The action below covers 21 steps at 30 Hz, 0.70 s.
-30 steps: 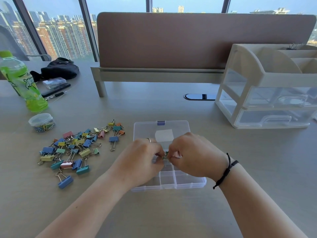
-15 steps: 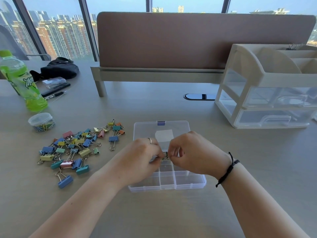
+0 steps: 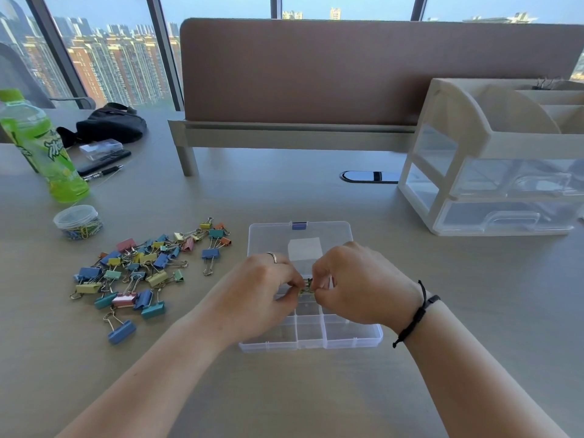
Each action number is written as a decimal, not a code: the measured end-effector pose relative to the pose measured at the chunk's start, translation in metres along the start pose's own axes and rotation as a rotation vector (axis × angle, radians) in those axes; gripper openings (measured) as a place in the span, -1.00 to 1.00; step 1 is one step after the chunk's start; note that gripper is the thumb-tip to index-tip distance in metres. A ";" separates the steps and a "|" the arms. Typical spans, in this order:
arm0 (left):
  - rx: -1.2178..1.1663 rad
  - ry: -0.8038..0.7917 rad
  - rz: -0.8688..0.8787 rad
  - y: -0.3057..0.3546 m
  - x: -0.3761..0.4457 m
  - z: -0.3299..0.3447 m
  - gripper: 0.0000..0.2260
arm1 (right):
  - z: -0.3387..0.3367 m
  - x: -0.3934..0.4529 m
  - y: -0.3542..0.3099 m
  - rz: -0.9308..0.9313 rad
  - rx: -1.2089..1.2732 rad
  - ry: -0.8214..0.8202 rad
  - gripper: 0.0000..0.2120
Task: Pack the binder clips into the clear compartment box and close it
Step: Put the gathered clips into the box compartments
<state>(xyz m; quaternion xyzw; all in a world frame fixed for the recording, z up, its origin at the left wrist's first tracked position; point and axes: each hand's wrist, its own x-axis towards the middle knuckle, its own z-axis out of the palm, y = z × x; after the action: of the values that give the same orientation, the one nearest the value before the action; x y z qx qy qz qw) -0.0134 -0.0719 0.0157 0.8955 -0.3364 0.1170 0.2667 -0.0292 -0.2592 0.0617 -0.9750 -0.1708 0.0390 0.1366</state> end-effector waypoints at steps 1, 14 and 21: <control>-0.004 -0.009 0.008 0.000 0.000 -0.001 -0.88 | -0.002 -0.001 -0.001 -0.007 -0.034 -0.010 -0.84; 0.030 -0.093 -0.039 0.002 -0.006 -0.005 -0.68 | -0.013 -0.015 -0.002 -0.018 -0.192 -0.141 -0.73; 0.038 -0.116 -0.095 0.002 -0.006 -0.006 -0.67 | -0.002 0.002 0.021 0.029 0.137 0.035 -0.85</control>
<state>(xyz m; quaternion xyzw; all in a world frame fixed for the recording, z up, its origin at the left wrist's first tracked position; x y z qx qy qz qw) -0.0196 -0.0663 0.0188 0.9207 -0.3061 0.0582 0.2351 -0.0204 -0.2779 0.0580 -0.9663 -0.1510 0.0357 0.2055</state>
